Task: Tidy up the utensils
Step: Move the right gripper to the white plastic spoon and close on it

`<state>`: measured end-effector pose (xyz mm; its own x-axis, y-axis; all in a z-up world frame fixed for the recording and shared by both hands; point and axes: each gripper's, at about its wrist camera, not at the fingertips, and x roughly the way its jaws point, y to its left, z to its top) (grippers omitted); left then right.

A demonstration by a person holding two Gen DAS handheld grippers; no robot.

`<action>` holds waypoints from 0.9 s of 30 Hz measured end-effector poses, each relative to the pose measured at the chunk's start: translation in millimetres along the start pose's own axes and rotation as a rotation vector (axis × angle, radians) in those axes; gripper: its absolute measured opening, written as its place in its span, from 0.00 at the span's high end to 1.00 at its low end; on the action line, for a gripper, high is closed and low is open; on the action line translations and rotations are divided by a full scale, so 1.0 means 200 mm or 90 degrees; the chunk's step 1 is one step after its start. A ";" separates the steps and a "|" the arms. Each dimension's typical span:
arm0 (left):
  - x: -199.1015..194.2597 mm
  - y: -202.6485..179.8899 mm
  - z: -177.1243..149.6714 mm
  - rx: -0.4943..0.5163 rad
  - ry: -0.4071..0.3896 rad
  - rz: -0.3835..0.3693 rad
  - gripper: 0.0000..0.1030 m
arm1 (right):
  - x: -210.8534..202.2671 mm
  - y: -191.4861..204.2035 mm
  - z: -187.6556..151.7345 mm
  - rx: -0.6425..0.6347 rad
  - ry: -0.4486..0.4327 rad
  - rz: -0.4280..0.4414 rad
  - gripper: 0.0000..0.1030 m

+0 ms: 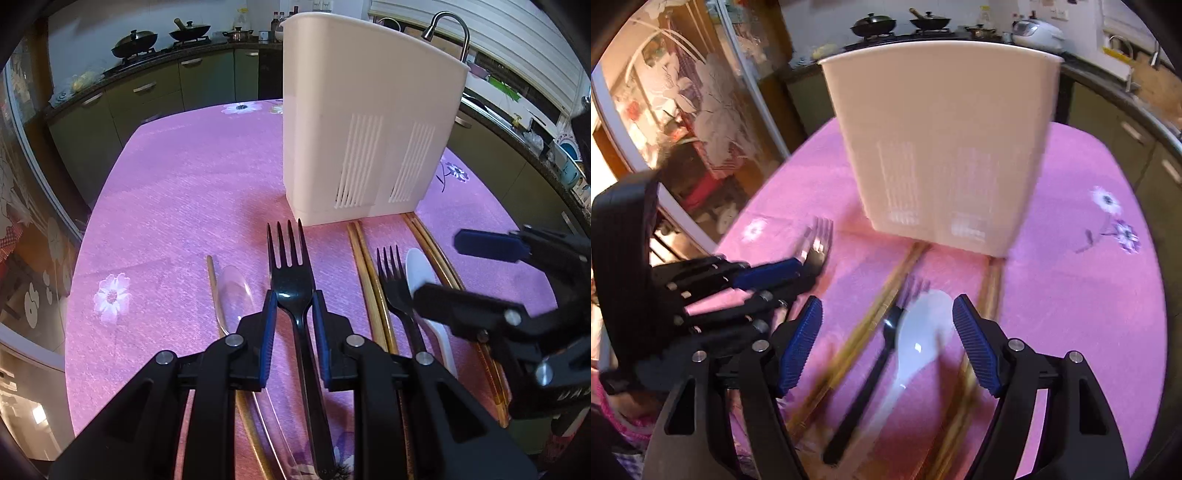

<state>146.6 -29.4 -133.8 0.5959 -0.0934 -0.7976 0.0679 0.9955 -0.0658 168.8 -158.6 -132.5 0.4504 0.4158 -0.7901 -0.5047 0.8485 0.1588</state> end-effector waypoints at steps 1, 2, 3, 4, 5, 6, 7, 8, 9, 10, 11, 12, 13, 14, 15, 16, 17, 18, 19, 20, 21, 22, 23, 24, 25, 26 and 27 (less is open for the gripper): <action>0.00 0.01 0.00 0.001 -0.001 0.000 0.82 | 0.00 0.00 -0.01 -0.003 -0.003 -0.039 0.29; 0.00 0.00 0.00 0.003 -0.002 -0.001 0.82 | 0.01 -0.02 -0.02 -0.001 -0.003 -0.061 0.29; 0.00 0.00 -0.01 0.006 -0.003 -0.003 0.82 | 0.02 -0.03 -0.02 0.008 0.004 -0.053 0.29; 0.00 -0.01 -0.01 0.006 -0.003 -0.005 0.82 | 0.04 -0.04 -0.03 0.013 0.011 -0.043 0.29; -0.01 -0.01 -0.01 0.007 -0.003 -0.006 0.82 | 0.05 -0.04 -0.03 0.012 0.013 -0.042 0.29; -0.01 -0.01 -0.02 0.008 -0.003 -0.007 0.82 | 0.06 -0.04 -0.03 0.009 0.015 -0.044 0.29; -0.01 -0.01 -0.02 0.008 -0.004 -0.007 0.82 | 0.08 -0.04 -0.03 0.008 0.021 -0.043 0.29; -0.01 -0.01 -0.02 0.007 -0.004 -0.007 0.82 | 0.09 -0.04 -0.03 0.006 0.023 -0.038 0.30; -0.01 0.00 -0.01 0.007 -0.004 -0.006 0.82 | 0.10 -0.04 -0.03 0.005 0.022 -0.034 0.33; -0.02 0.00 -0.01 0.008 -0.005 -0.006 0.82 | 0.11 -0.03 -0.03 0.003 0.025 -0.031 0.36; -0.02 0.00 -0.01 0.008 -0.005 -0.005 0.82 | 0.13 -0.03 -0.02 0.000 0.030 -0.032 0.36; -0.02 0.00 -0.01 0.008 -0.006 -0.004 0.82 | 0.14 -0.03 -0.02 0.001 0.035 -0.028 0.37; -0.02 0.00 -0.01 0.009 -0.006 -0.004 0.82 | 0.15 -0.04 -0.02 0.005 0.040 -0.024 0.39; -0.02 -0.01 -0.01 0.010 -0.006 -0.005 0.82 | 0.16 -0.05 -0.01 0.007 0.044 -0.022 0.41; -0.02 -0.01 -0.01 0.010 -0.006 -0.005 0.82 | 0.16 -0.05 -0.01 0.008 0.045 -0.023 0.47; -0.02 -0.01 -0.01 0.010 -0.006 -0.007 0.82 | 0.17 -0.04 -0.01 0.007 0.046 -0.024 0.58; -0.02 -0.01 -0.01 0.010 -0.006 -0.008 0.82 | 0.17 -0.04 -0.01 0.008 0.049 -0.023 0.65; -0.02 -0.01 -0.01 0.011 -0.006 -0.009 0.82 | 0.18 -0.05 -0.01 0.008 0.054 -0.020 0.65; -0.02 -0.01 -0.01 0.011 -0.005 -0.010 0.82 | 0.18 -0.04 -0.01 0.008 0.056 -0.020 0.65; -0.02 -0.01 -0.01 0.011 -0.005 -0.010 0.82 | 0.18 -0.04 -0.01 0.008 0.055 -0.019 0.65; -0.02 0.00 -0.01 0.012 -0.004 -0.011 0.82 | 0.17 -0.04 -0.01 0.011 0.052 -0.016 0.65; -0.02 0.00 -0.01 0.012 -0.004 -0.011 0.82 | 0.16 -0.05 -0.01 0.013 0.048 -0.016 0.66; -0.01 0.00 -0.01 0.012 -0.004 -0.011 0.82 | 0.14 -0.05 -0.01 0.016 0.040 -0.017 0.69; -0.02 0.00 -0.01 0.012 -0.004 -0.011 0.82 | 0.12 -0.06 -0.01 0.019 0.031 -0.016 0.94; -0.02 0.00 -0.01 0.013 -0.006 -0.012 0.82 | 0.09 -0.07 -0.01 0.026 0.014 -0.013 0.98; -0.03 -0.01 -0.01 0.013 -0.007 -0.013 0.82 | 0.06 -0.07 0.00 0.027 0.000 -0.013 0.98; -0.03 -0.01 -0.01 0.013 -0.008 -0.014 0.82 | 0.04 -0.08 0.00 0.025 -0.007 -0.012 0.98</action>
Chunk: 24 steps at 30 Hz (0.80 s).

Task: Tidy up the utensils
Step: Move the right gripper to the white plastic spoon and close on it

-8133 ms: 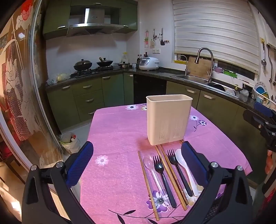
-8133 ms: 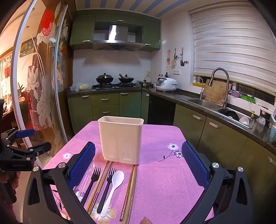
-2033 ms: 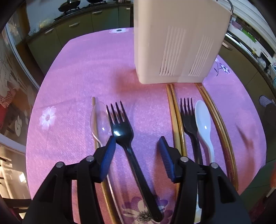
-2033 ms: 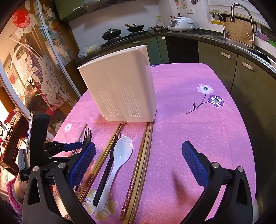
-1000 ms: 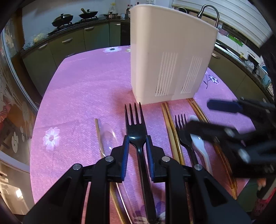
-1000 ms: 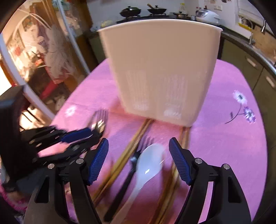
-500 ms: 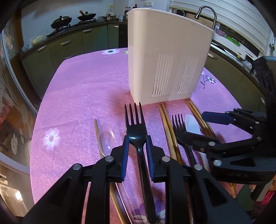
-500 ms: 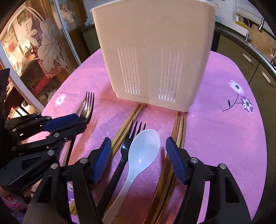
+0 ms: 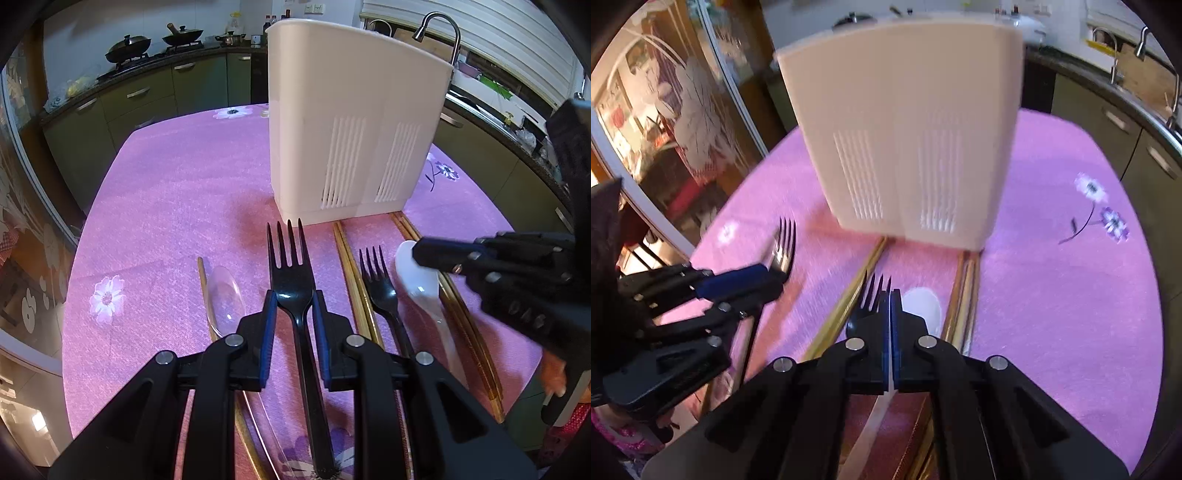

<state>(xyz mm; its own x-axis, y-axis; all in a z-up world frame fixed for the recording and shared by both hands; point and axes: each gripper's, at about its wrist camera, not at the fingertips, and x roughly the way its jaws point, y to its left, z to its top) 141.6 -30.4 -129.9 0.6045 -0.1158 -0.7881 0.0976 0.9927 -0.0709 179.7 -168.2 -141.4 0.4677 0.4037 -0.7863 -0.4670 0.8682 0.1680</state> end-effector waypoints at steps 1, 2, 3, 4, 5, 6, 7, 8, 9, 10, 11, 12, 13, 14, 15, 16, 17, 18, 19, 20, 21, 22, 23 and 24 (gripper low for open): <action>0.00 0.00 0.00 0.001 -0.001 0.000 0.82 | -0.01 0.00 0.00 -0.001 -0.002 -0.002 0.98; -0.01 0.00 0.00 0.002 -0.002 0.001 0.82 | -0.02 -0.01 0.01 0.001 0.000 -0.004 0.96; -0.01 0.00 0.00 0.002 -0.003 0.001 0.82 | -0.01 -0.02 0.02 0.006 0.002 -0.005 0.77; -0.01 -0.01 0.00 0.002 -0.004 0.002 0.82 | 0.00 -0.04 0.02 0.016 0.005 -0.012 0.37; -0.02 -0.01 0.00 0.003 -0.005 0.002 0.82 | 0.00 -0.05 0.02 0.015 0.004 -0.026 0.28; -0.02 -0.01 0.00 0.003 -0.005 0.002 0.82 | 0.01 -0.05 0.02 0.008 0.008 -0.032 0.32; -0.02 -0.01 0.00 0.003 -0.005 0.001 0.82 | 0.03 -0.04 0.02 0.003 0.021 -0.034 0.36; -0.02 -0.01 0.00 0.003 -0.004 0.001 0.82 | 0.04 -0.03 0.01 0.000 0.025 -0.032 0.38; -0.02 -0.01 0.00 0.003 -0.004 0.001 0.82 | 0.04 -0.03 0.01 -0.004 0.028 -0.033 0.41; -0.02 -0.01 0.00 0.003 -0.005 0.001 0.82 | 0.06 -0.01 0.00 -0.011 0.032 -0.039 0.44; -0.02 -0.01 0.00 0.003 -0.005 0.001 0.82 | 0.07 -0.01 0.00 -0.016 0.034 -0.046 0.44; -0.03 -0.01 0.00 0.005 -0.005 0.000 0.82 | 0.07 0.00 -0.01 -0.018 0.036 -0.051 0.45; -0.03 -0.02 0.00 0.007 -0.005 0.000 0.82 | 0.08 0.00 -0.01 -0.022 0.038 -0.055 0.47; -0.03 -0.02 0.00 0.007 -0.005 -0.001 0.82 | 0.09 0.00 -0.01 -0.023 0.041 -0.057 0.49; -0.03 -0.02 0.00 0.007 -0.005 -0.002 0.82 | 0.10 0.00 -0.01 -0.026 0.044 -0.063 0.57; -0.03 -0.02 0.00 0.007 -0.005 -0.003 0.82 | 0.12 0.02 -0.01 -0.034 0.049 -0.073 0.61; -0.03 -0.01 0.00 0.006 -0.005 -0.003 0.82 | 0.14 0.02 -0.01 -0.038 0.056 -0.077 0.61; -0.03 -0.01 0.00 0.006 -0.005 -0.004 0.82 | 0.15 0.02 -0.01 -0.039 0.061 -0.076 0.60; -0.03 -0.01 0.00 0.006 -0.005 -0.004 0.82 | 0.16 0.02 -0.01 -0.042 0.061 -0.077 0.58; -0.03 -0.01 0.00 0.006 -0.005 -0.004 0.82 | 0.16 0.02 -0.01 -0.042 0.062 -0.077 0.57; -0.03 -0.01 0.00 0.007 -0.005 -0.004 0.82 | 0.17 0.02 0.00 -0.043 0.063 -0.078 0.57; -0.03 -0.01 0.00 0.007 -0.005 -0.004 0.82 | 0.17 0.02 0.00 -0.044 0.064 -0.080 0.60; -0.03 -0.01 0.00 0.007 -0.006 -0.004 0.82 | 0.17 0.02 0.00 -0.045 0.063 -0.083 0.63; -0.03 -0.01 0.00 0.007 -0.006 -0.004 0.82 | 0.17 0.01 0.00 -0.045 0.064 -0.084 0.63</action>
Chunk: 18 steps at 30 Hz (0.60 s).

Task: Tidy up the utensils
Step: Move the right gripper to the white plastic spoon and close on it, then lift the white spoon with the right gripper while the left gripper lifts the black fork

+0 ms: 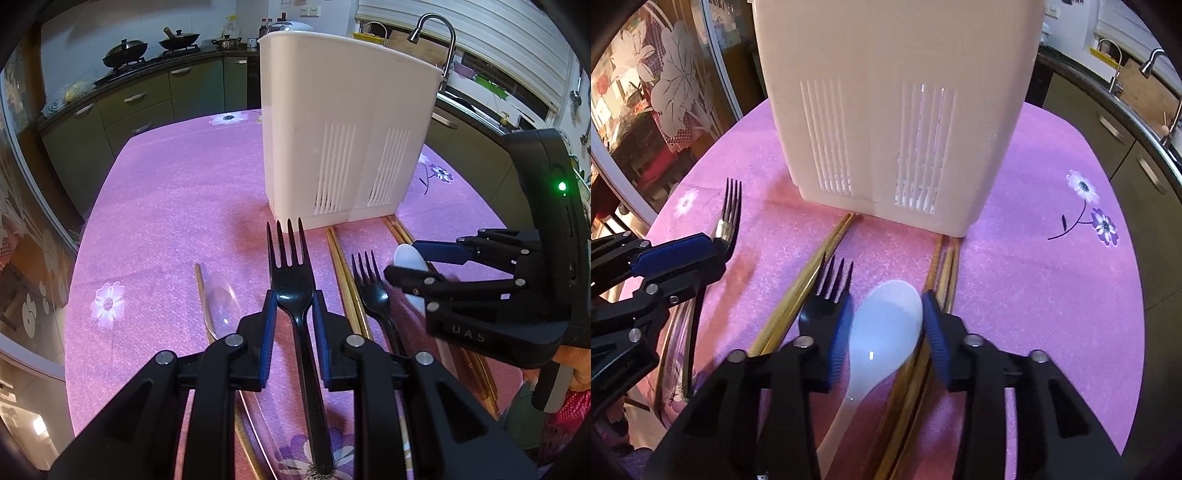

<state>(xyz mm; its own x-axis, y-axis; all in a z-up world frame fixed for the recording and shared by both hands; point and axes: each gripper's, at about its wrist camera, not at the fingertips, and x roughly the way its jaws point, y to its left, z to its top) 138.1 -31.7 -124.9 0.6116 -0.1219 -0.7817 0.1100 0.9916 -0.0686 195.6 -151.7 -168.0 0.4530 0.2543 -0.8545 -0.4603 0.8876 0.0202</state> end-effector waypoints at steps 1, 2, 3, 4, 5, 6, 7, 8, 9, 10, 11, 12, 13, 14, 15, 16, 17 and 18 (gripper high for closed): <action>0.00 0.00 0.00 0.000 0.000 0.000 0.82 | 0.00 0.00 0.00 0.000 0.000 0.003 0.64; 0.00 0.00 0.00 0.000 0.000 0.000 0.82 | -0.01 0.01 0.00 -0.001 -0.003 0.004 0.64; 0.00 0.00 0.00 0.000 0.000 0.000 0.82 | -0.02 0.00 0.00 0.000 -0.007 0.004 0.64; 0.00 0.00 0.00 0.001 0.000 -0.001 0.82 | -0.03 0.00 0.00 0.000 -0.013 0.005 0.64; 0.00 0.00 0.00 0.001 -0.001 -0.001 0.82 | -0.05 0.00 0.00 0.002 -0.020 0.008 0.64; 0.00 0.00 0.00 0.001 -0.001 -0.001 0.82 | -0.06 -0.01 0.00 0.003 -0.027 0.012 0.65; -0.01 0.00 0.00 0.001 -0.001 -0.001 0.82 | -0.09 -0.02 -0.01 0.007 -0.038 0.016 0.65; -0.01 0.00 0.00 0.001 -0.002 -0.002 0.82 | -0.11 -0.03 -0.01 0.009 -0.045 0.017 0.65; -0.01 0.00 0.01 0.001 -0.004 -0.002 0.82 | -0.14 -0.04 -0.01 0.011 -0.052 0.019 0.65; -0.02 0.00 0.01 0.002 -0.005 -0.003 0.82 | -0.17 -0.04 -0.01 0.016 -0.065 0.023 0.65; -0.02 0.00 0.01 0.002 -0.006 -0.004 0.82 | -0.20 -0.05 -0.01 0.020 -0.078 0.025 0.65; -0.03 0.00 0.02 0.003 -0.009 -0.005 0.82 | -0.23 -0.05 -0.01 0.024 -0.089 0.027 0.65; -0.04 0.00 0.02 0.003 -0.011 -0.007 0.82 | -0.26 -0.06 -0.01 0.032 -0.105 0.029 0.65; -0.05 0.00 0.02 0.004 -0.013 -0.008 0.82 | -0.30 -0.07 -0.01 0.039 -0.122 0.030 0.65; -0.06 -0.01 0.03 0.004 -0.016 -0.011 0.82 | -0.33 -0.08 -0.01 0.044 -0.137 0.032 0.65; -0.07 -0.01 0.03 0.005 -0.020 -0.012 0.82 | -0.36 -0.08 -0.01 0.046 -0.145 0.033 0.65; -0.08 -0.02 0.04 0.007 -0.023 -0.012 0.82 | -0.39 -0.09 0.00 0.048 -0.155 0.035 0.65; -0.09 -0.02 0.04 0.008 -0.026 -0.013 0.82 | -0.42 -0.09 0.00 0.048 -0.162 0.035 0.65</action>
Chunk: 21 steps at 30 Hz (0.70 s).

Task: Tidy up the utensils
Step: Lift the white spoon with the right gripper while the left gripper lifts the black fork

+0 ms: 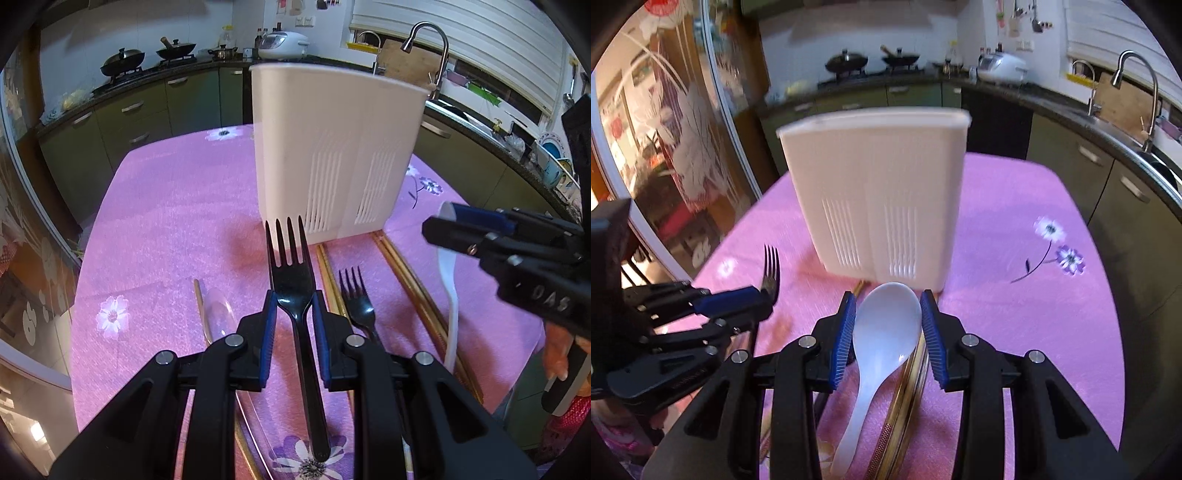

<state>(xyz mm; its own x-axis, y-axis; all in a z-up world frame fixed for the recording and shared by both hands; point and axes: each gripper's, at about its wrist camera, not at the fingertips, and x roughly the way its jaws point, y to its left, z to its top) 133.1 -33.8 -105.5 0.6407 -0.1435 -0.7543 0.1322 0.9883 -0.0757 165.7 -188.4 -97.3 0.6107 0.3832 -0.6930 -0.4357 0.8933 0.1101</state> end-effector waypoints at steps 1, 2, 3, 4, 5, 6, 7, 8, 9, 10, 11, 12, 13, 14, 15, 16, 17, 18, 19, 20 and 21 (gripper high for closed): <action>-0.01 0.00 0.01 0.001 -0.004 -0.001 0.82 | -0.03 0.00 0.01 0.000 -0.007 0.001 0.65; -0.02 -0.01 0.01 0.003 -0.008 -0.002 0.82 | -0.05 0.00 0.02 0.000 -0.015 0.003 0.65; -0.03 -0.01 0.02 0.003 -0.011 -0.002 0.82 | -0.07 0.00 0.03 0.000 -0.022 0.005 0.65; -0.05 -0.02 0.02 0.004 -0.015 -0.002 0.82 | -0.09 0.00 0.03 -0.001 -0.026 0.007 0.65; -0.06 -0.02 0.03 0.005 -0.019 -0.002 0.82 | -0.10 0.01 0.04 -0.001 -0.031 0.009 0.65; -0.07 -0.02 0.04 0.006 -0.022 -0.001 0.82 | -0.12 0.01 0.04 -0.002 -0.035 0.010 0.65; -0.08 -0.03 0.04 0.007 -0.025 -0.001 0.82 | -0.14 0.02 0.04 -0.003 -0.040 0.011 0.65; -0.09 -0.03 0.05 0.007 -0.028 -0.001 0.82 | -0.15 0.03 0.05 -0.004 -0.045 0.012 0.65; -0.10 -0.04 0.05 0.008 -0.032 -0.001 0.82 | -0.17 0.04 0.05 -0.006 -0.048 0.013 0.65; -0.11 -0.04 0.05 0.008 -0.035 -0.001 0.82 | -0.18 0.04 0.06 -0.007 -0.052 0.014 0.65; -0.12 -0.05 0.06 0.009 -0.037 -0.001 0.83 | -0.20 0.05 0.06 -0.009 -0.055 0.014 0.65; -0.13 -0.05 0.05 0.009 -0.039 -0.001 0.83 | -0.21 0.05 0.06 -0.010 -0.058 0.015 0.65; -0.14 -0.05 0.06 0.010 -0.043 -0.002 0.84 | -0.22 0.06 0.06 -0.011 -0.061 0.016 0.65; -0.15 -0.05 0.06 0.010 -0.046 -0.002 0.84 | -0.23 0.06 0.06 -0.012 -0.064 0.017 0.65; -0.15 -0.05 0.06 0.010 -0.047 -0.002 0.84 | -0.24 0.07 0.06 -0.013 -0.066 0.017 0.65; -0.16 -0.06 0.06 0.010 -0.050 -0.002 0.84 | -0.25 0.07 0.07 -0.014 -0.068 0.019 0.65; -0.16 -0.05 0.06 0.012 -0.050 -0.001 0.84 | -0.26 0.07 0.07 -0.016 -0.069 0.019 0.65; -0.16 -0.05 0.06 0.011 -0.047 0.000 0.84 | -0.26 0.08 0.06 -0.017 -0.069 0.019 0.65; -0.15 -0.05 0.06 0.012 -0.039 0.004 0.83 | -0.27 0.08 0.06 -0.018 -0.068 0.019 0.65; -0.13 -0.05 0.06 0.010 -0.026 0.003 0.83 | -0.27 0.08 0.06 -0.018 -0.068 0.019 0.65; -0.12 -0.04 0.05 0.006 -0.017 0.000 0.83 | -0.27 0.08 0.06 -0.017 -0.068 0.017 0.65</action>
<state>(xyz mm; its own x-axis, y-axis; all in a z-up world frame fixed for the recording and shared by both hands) 125.1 -39.3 -80.1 0.6604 -0.1445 -0.7369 0.1392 0.9879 -0.0689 134.2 -192.2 -49.6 0.6645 0.4314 -0.6102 -0.4701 0.8761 0.1074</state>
